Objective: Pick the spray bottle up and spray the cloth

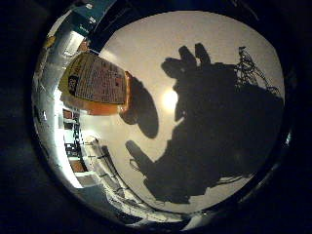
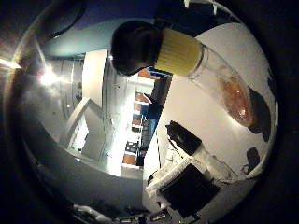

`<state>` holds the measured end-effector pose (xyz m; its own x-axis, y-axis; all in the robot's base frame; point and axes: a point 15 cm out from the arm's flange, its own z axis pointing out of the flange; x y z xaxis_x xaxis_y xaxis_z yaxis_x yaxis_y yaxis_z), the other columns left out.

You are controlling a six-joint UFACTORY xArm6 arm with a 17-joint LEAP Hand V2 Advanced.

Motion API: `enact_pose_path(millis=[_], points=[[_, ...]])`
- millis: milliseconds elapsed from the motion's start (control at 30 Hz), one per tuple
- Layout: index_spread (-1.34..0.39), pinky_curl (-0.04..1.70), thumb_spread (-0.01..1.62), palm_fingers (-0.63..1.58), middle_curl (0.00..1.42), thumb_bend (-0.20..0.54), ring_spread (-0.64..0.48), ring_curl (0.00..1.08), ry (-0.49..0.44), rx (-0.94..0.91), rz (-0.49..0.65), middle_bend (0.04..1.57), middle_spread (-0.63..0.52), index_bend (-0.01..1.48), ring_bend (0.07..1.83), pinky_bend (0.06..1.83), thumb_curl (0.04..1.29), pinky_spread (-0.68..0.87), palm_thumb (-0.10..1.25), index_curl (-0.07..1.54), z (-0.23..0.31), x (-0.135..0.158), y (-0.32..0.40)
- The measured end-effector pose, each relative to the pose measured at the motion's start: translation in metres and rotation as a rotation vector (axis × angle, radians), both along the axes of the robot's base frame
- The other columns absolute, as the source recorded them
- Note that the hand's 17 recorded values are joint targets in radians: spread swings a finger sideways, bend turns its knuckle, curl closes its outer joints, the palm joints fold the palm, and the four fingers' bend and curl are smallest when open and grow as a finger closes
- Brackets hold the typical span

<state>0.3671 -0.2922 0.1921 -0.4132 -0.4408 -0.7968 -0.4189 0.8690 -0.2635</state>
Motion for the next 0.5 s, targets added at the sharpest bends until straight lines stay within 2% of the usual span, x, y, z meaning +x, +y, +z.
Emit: enact_pose_path(millis=[300, 500], points=[[-0.07, 0.30, 1.09, 0.19, 0.37, -0.021, 0.21, 0.28, -0.011, 0.026, 0.015, 0.31, 0.17, 0.15, 0.54, 0.38, 0.40, 0.38, 0.72, 0.27, -0.008, 0.036, 0.007], [-0.09, 0.30, 1.08, 0.34, 0.41, -0.013, 0.10, 0.32, -0.025, 0.063, -0.015, 0.39, 0.06, 0.15, 0.68, 0.43, 0.41, 0.29, 0.77, 0.26, -0.019, 0.057, 0.000]])
